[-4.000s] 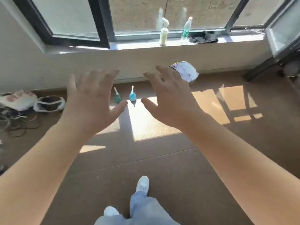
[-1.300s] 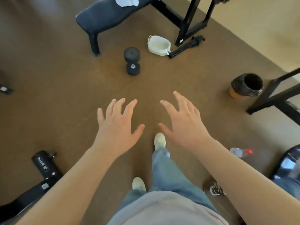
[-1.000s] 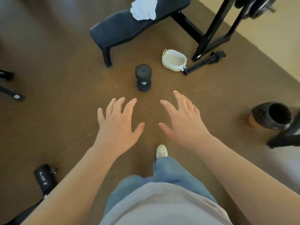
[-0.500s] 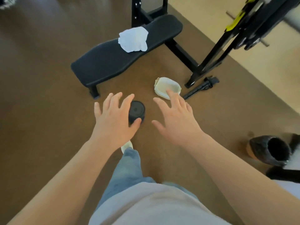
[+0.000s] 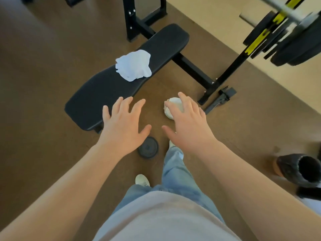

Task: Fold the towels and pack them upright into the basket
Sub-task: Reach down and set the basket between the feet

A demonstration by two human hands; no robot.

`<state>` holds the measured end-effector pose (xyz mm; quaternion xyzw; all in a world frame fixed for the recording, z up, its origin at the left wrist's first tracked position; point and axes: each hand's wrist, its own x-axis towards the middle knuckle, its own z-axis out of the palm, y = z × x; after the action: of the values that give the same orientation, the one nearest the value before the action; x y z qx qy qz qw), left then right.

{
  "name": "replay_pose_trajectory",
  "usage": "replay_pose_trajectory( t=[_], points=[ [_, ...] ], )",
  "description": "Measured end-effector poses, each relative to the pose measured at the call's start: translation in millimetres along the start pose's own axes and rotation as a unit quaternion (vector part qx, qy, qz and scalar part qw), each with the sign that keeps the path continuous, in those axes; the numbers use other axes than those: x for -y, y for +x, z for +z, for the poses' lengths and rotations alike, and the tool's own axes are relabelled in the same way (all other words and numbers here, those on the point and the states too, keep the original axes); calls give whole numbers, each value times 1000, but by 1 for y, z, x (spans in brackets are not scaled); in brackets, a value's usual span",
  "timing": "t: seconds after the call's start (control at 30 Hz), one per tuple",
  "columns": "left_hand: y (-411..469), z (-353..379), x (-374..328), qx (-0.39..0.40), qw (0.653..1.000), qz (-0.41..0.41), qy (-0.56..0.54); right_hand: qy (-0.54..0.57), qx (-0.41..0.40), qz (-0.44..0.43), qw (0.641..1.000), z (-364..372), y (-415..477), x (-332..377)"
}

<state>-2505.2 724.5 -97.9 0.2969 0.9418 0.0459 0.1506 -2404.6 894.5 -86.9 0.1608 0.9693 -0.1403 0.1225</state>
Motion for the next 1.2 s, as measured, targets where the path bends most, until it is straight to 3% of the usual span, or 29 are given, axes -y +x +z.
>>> replay_pose_trajectory(
  t=[0.4,0.63,0.87,1.2],
  points=[
    [225,-41,-90,3,1000,-17,21,-4,47,-16,999,-77,193,-132],
    [326,-57,-140,29,997,52,50,35,43,32,998,-111,252,-192],
    [403,-51,-164,77,982,159,60,90,13,146,985,-98,278,-224],
    [487,-24,-173,107,927,327,148,129,-17,306,943,-57,320,-239]
  ],
)
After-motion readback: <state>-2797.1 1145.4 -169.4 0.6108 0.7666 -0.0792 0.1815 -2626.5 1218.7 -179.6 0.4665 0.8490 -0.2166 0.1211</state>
